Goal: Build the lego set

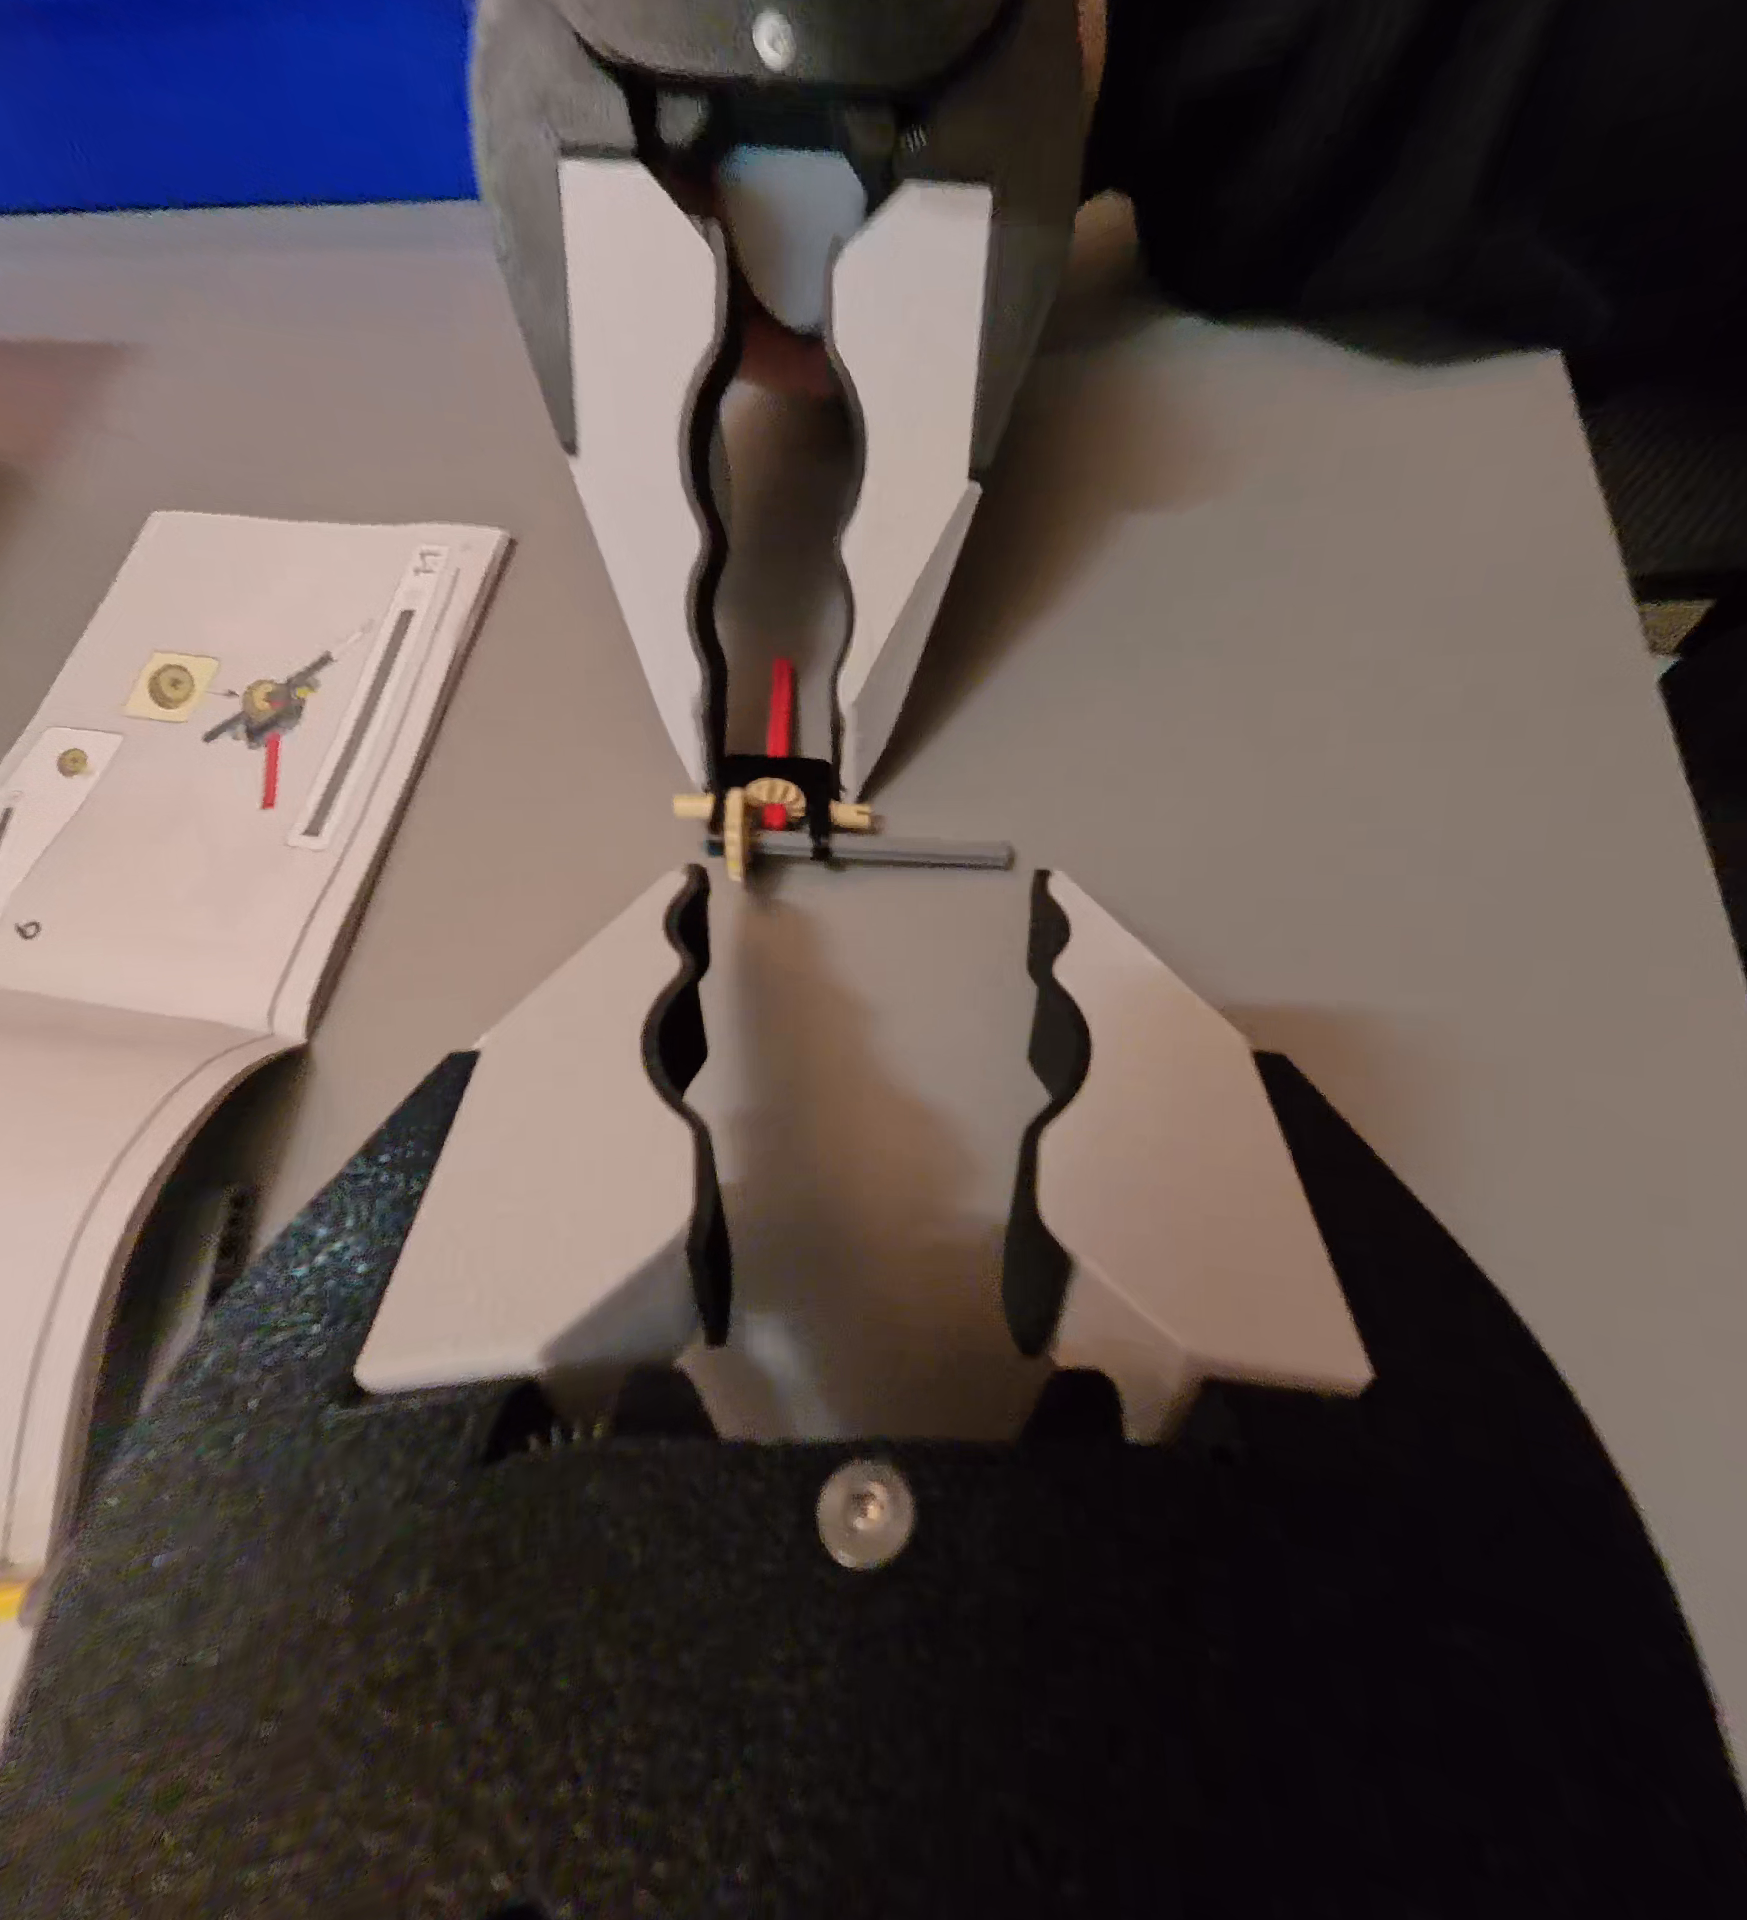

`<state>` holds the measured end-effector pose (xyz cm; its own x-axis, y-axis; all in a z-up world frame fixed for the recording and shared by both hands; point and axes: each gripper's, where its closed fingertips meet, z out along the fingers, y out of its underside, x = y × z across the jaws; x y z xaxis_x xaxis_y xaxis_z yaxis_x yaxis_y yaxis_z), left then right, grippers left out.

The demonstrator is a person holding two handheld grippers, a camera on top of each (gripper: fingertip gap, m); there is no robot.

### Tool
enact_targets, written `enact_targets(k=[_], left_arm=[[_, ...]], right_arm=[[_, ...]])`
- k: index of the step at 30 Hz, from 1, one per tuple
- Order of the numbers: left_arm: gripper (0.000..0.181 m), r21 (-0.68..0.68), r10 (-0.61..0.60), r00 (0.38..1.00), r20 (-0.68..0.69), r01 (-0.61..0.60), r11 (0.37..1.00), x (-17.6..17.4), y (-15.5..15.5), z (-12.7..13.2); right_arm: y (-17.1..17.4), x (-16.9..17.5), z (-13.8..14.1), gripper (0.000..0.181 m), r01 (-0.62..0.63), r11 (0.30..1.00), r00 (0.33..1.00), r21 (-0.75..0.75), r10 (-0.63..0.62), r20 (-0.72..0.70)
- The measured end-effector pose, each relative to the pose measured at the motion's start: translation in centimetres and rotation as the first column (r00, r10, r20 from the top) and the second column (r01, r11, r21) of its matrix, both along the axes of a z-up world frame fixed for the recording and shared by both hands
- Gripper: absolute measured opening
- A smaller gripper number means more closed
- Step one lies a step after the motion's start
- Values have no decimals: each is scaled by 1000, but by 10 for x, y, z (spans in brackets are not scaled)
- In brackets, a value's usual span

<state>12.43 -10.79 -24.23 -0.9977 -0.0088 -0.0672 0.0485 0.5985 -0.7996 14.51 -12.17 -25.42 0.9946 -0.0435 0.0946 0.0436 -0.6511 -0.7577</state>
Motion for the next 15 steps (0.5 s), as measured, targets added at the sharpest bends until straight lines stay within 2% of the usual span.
enact_targets(k=[1, 5, 9, 12, 13, 15], left_arm=[[65, 25, 2, 1000, 8, -2, 1000, -3, 1, -4], [76, 85, 57, 998, 23, -59, 995, -10, -6, -13], [76, 92, 92, 996, -10, -90, 992, -9, -12, -15], [73, 99, 115, 993, -33, -111, 989, -6, -13, -16], [63, 99, 127, 991, -34, -123, 987, -4, -13, -16], [60, 96, 123, 992, -36, -119, 988, -1, -12, -15]], right_arm=[[0, 0, 0, 23, 1, 1000, 1000, 0, -1, 0], [0, 0, 0, 23, 9, 1000, 1000, 0, -9, -12], [0, -2, 0, 23, 23, 1000, 997, 4, -22, -74], [1, -3, 0, 22, 13, 1000, 998, 2, -13, -54], [1, -4, 0, 23, 9, 1000, 998, 2, -9, -58], [1, -5, 0, 22, 2, 1000, 998, 2, -2, -63]])
